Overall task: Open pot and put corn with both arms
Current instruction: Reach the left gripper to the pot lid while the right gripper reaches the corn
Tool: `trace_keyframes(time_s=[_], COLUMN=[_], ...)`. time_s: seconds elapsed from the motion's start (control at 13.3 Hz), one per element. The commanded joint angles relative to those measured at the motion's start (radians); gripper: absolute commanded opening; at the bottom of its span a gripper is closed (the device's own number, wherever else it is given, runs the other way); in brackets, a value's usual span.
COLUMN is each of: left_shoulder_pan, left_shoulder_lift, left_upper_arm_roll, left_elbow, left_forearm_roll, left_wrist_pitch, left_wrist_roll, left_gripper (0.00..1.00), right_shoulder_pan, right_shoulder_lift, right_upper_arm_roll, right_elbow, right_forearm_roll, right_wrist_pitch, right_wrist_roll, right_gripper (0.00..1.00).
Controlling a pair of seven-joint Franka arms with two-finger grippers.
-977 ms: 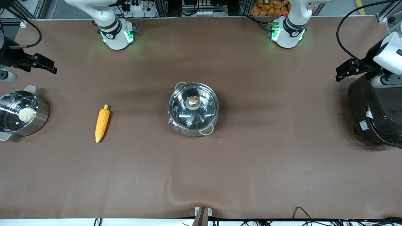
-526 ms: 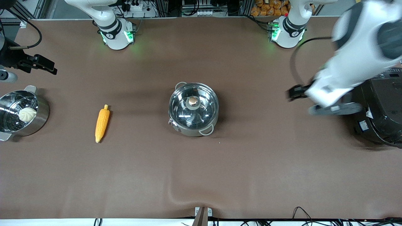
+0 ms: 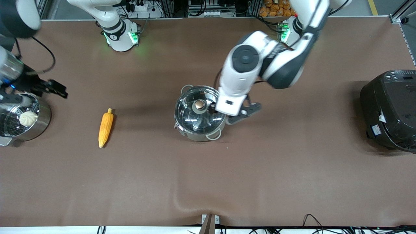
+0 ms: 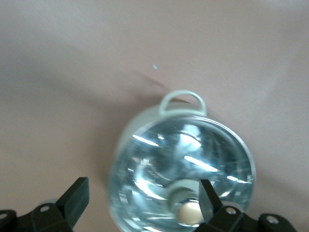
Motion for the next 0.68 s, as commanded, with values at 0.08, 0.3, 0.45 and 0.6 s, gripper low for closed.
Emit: trace_keyframes(time_s=[0.08,0.3,0.45,0.6], left_shoulder_pan=[-0.058,-0.076,-0.087,-0.099], left_shoulder_lift=[0.103,0.1,0.103,0.116], left_upper_arm_roll=[0.017,0.02,0.019,0.019], left_elbow=[0.049,0.046,0.042,0.043], left_forearm_roll=[-0.014,-0.014,-0.013,-0.013], left_wrist_pitch=[0.086,0.072,0.069,0.07], left_wrist_roll=[-0.143,-0.192,-0.195,-0.196], left_gripper=[1.0,0.95,0.9,0.86], right_shoulder_pan=[-0.018,-0.016,-0.025,-0.025], right_shoulder_lift=[0.072,0.162,0.236,0.313], right_upper_arm_roll=[0.011,0.011,0.011,0.011], right_elbow=[-0.142,-0.211,-0.214,-0.215], right_forearm_roll=[0.001,0.001,0.001,0.003], right_wrist_pitch=[0.233,0.393,0.455,0.522], right_wrist_roll=[-0.004,-0.039,-0.047,-0.047], right_gripper=[1.0,1.0,1.0,1.0])
